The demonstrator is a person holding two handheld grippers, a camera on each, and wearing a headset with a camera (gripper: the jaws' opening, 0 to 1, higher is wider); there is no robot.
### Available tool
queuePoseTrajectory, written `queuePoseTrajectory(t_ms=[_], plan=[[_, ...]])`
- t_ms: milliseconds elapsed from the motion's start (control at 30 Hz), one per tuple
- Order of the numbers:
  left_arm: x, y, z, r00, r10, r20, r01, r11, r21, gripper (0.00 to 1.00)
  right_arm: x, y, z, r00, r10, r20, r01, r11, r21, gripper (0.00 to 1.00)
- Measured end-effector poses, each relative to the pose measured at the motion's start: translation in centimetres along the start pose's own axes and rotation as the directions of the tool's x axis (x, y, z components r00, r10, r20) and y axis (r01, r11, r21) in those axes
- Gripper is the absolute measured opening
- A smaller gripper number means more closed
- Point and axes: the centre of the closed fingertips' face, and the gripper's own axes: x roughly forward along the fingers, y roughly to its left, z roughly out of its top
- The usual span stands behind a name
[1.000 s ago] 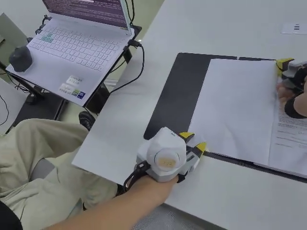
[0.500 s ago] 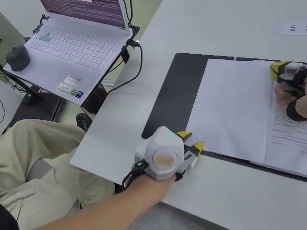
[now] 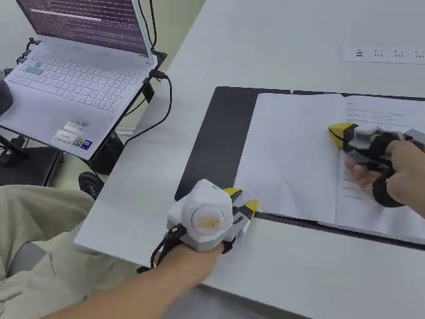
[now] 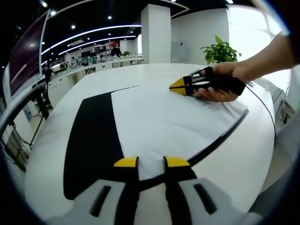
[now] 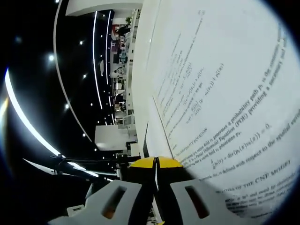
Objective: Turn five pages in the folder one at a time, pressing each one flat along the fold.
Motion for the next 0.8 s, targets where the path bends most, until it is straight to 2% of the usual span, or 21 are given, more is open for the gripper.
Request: queuePoseTrajectory(t_ms=[467, 800], plan=[[0.0, 0.0, -0.1, 1.0000, -0.001, -0.003, 0.001, 1.000, 0.004, 0.19, -3.1, -1.4, -4.2, 0.9979, -0.021, -0.061, 0.021, 1.000, 0.000, 0.00], [0.0, 0.0, -0.1, 1.0000, 0.000, -0.005, 0.000, 1.000, -0.001, 0.19, -5.1, -2.9, -6.8, 0.9912, -0.053, -0.121, 0.053, 0.999, -0.005, 0.00]])
